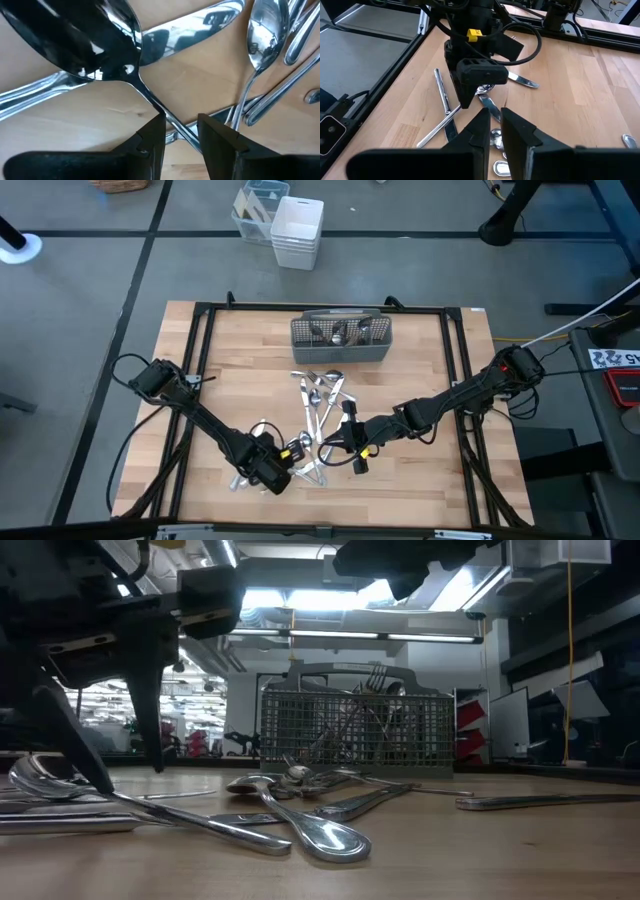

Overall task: Sort silverware
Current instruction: Put the spoon into the silverware rack

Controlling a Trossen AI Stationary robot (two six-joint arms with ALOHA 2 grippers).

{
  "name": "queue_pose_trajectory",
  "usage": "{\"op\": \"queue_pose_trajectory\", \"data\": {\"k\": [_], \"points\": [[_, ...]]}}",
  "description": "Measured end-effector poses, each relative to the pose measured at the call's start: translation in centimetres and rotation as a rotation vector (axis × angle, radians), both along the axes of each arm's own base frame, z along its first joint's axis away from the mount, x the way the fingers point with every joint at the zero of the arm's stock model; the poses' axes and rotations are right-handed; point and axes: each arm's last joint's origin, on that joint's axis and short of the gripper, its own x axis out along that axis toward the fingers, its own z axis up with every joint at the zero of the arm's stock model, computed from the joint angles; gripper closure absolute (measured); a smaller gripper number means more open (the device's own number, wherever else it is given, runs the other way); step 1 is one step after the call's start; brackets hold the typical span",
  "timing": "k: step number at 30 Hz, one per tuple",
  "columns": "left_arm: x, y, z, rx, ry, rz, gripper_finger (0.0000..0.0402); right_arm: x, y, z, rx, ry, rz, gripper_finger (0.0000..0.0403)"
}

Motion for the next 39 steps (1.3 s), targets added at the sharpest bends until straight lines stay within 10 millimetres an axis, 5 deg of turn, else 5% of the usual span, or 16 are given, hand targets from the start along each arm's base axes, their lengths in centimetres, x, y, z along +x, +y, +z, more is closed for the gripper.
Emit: {"op": "queue_pose_trajectory", "data": {"k": [39], "points": [[-0.52, -0.09, -0.14, 0.012, 0.043, -0.013, 0.0295, 0.00, 0.00, 0.00, 0.000, 0.000, 0.000, 0.0354]]}}
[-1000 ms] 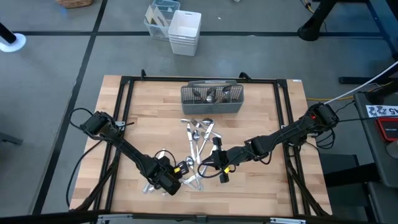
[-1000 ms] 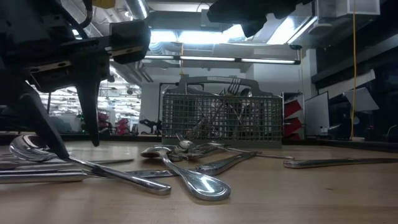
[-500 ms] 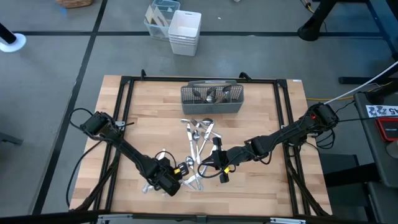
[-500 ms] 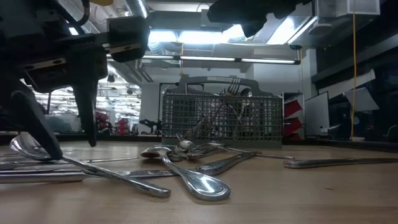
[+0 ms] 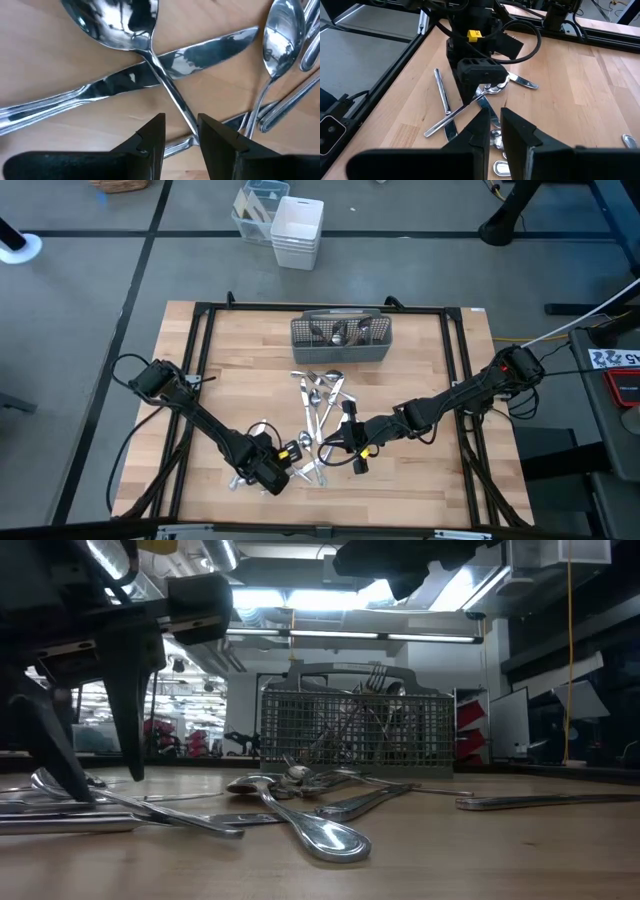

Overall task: Sort silverware
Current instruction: Put the spoon into the silverware rack

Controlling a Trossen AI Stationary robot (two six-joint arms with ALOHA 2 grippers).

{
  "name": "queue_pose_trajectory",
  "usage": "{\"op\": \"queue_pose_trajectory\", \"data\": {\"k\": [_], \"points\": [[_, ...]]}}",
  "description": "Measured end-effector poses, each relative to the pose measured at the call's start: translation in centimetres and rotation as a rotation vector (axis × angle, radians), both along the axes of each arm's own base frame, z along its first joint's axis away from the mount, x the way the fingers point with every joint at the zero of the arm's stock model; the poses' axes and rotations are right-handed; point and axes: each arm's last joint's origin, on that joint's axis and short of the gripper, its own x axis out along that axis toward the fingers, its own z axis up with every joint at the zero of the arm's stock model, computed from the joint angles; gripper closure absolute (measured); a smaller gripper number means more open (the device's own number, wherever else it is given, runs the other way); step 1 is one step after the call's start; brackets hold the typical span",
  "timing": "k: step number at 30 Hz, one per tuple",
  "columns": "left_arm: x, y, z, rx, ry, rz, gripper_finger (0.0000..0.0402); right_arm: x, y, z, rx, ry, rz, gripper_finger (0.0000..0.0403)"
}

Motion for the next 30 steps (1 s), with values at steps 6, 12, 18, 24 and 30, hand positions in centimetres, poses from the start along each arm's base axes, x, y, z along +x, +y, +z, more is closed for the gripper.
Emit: {"op": "queue_pose_trajectory", "data": {"k": [6, 12, 18, 24, 30], "points": [[-0.2, 0.4, -0.1, 0.020, 0.037, 0.022, 0.0295, 0.0, 0.0, 0.0, 0.000, 0.000, 0.000, 0.0354], [-0.4, 0.8, -0.2, 0.049, 0.063, 0.029, 0.0295, 0.0, 0.0, 0.0, 0.000, 0.000, 0.000, 0.0354], [-0.7, 1.0, -0.4, 0.076, 0.093, 0.028, 0.0295, 0.0, 0.0, 0.0, 0.000, 0.000, 0.000, 0.0354], [-0.9, 1.3, -0.8, 0.090, 0.099, 0.009, 0.0295, 0.0, 0.0, 0.0, 0.000, 0.001, 0.000, 0.0354], [-1.0, 1.3, -0.8, 0.102, 0.107, -0.016, 0.0295, 0.0, 0.0, 0.0, 0.000, 0.001, 0.000, 0.0354]]}}
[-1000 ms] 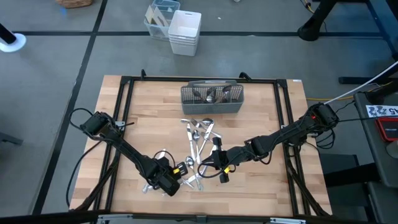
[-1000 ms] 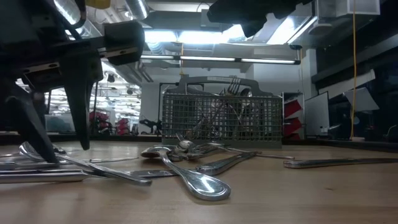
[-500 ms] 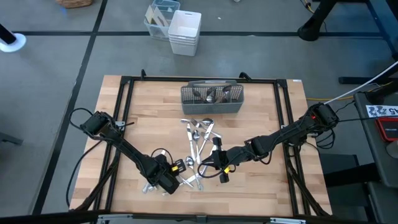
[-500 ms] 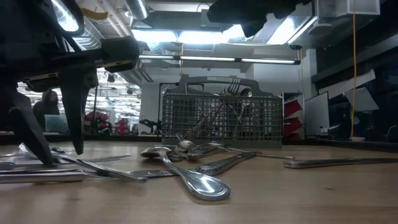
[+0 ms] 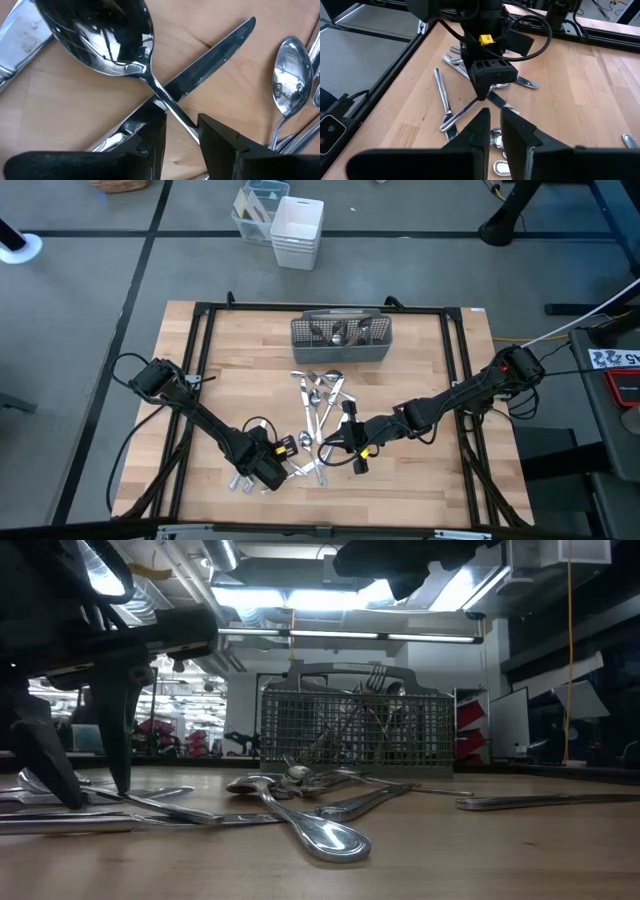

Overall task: Sort silverware
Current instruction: Put the spoon into the silverware rack

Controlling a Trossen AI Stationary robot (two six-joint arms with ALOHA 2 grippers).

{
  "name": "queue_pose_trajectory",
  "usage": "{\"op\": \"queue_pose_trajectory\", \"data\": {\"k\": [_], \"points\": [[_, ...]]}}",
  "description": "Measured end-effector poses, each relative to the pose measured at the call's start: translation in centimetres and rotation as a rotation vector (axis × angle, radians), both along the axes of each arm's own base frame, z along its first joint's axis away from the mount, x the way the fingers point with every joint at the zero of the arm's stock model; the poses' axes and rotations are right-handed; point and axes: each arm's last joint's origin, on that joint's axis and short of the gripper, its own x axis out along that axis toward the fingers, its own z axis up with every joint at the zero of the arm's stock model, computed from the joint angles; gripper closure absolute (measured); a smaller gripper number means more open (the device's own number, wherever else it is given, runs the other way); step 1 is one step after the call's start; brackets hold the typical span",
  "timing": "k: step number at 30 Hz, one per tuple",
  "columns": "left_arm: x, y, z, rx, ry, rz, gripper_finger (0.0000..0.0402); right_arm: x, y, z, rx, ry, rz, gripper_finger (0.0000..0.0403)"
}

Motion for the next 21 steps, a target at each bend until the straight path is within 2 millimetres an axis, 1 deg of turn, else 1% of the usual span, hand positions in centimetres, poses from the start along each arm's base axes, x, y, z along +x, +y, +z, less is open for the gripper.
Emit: {"op": "queue_pose_trajectory", "data": {"k": [5, 17, 21], "points": [[0.00, -0.08, 0.00, 0.008, -0.001, -0.031, 0.0295, -0.01, 0.00, -0.02, -0.001, 0.002, 0.000, 0.0354], [0.01, -0.07, -0.04, 0.010, 0.000, -0.036, 0.0295, -0.03, -0.01, -0.06, -0.003, 0.006, 0.000, 0.0354], [0.01, 0.02, -0.07, 0.025, 0.011, -0.069, 0.0295, -0.03, -0.01, -0.06, -0.003, 0.006, 0.000, 0.0354]]}}
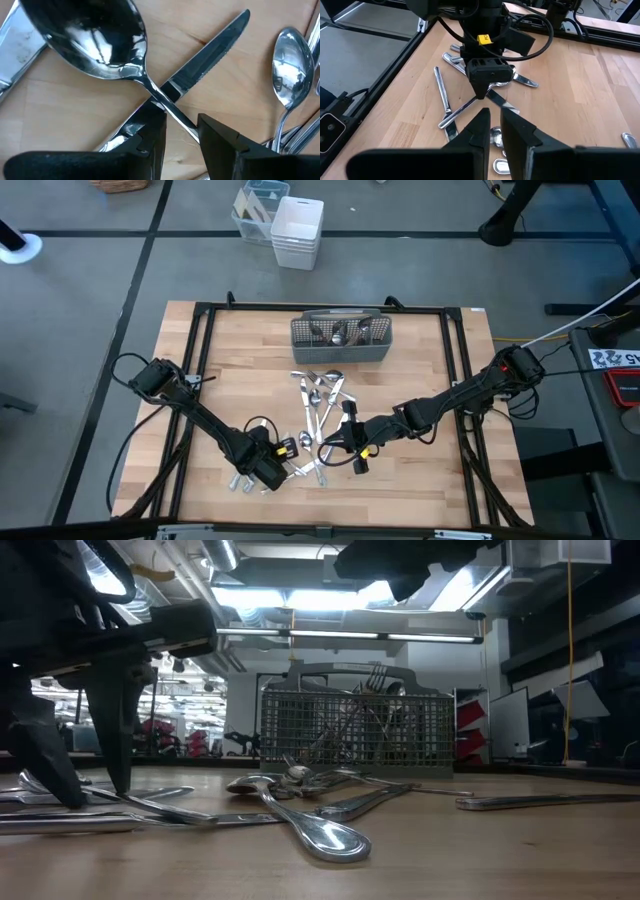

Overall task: Sort silverware
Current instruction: Put the spoon into the silverware rack

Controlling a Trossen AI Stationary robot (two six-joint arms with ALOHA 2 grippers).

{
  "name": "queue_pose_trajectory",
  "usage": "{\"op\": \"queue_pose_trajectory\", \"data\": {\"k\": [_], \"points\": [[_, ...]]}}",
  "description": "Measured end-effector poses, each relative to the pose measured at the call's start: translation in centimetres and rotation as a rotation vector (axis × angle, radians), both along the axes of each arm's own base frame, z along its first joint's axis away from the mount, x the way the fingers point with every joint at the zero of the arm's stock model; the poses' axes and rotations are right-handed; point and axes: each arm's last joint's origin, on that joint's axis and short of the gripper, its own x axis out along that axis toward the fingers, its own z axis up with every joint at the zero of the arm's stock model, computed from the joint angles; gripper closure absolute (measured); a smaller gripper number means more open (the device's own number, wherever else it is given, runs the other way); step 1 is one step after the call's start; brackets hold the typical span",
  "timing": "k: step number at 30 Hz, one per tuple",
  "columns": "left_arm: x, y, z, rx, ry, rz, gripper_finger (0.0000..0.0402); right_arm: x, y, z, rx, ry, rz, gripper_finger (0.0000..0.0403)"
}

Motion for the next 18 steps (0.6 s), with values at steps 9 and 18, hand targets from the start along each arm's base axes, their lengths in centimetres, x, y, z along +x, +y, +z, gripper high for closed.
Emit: {"op": "queue_pose_trajectory", "data": {"k": [9, 18], "points": [[0.2, 0.4, 0.0, 0.000, 0.017, -0.019, 0.0295, 0.0, 0.0, 0.0, 0.000, 0.000, 0.000, 0.0354], [0.8, 1.5, -0.1, -0.058, 0.069, -0.003, 0.0295, 0.0, 0.0, 0.0, 0.004, 0.005, 0.011, 0.0354]]}}
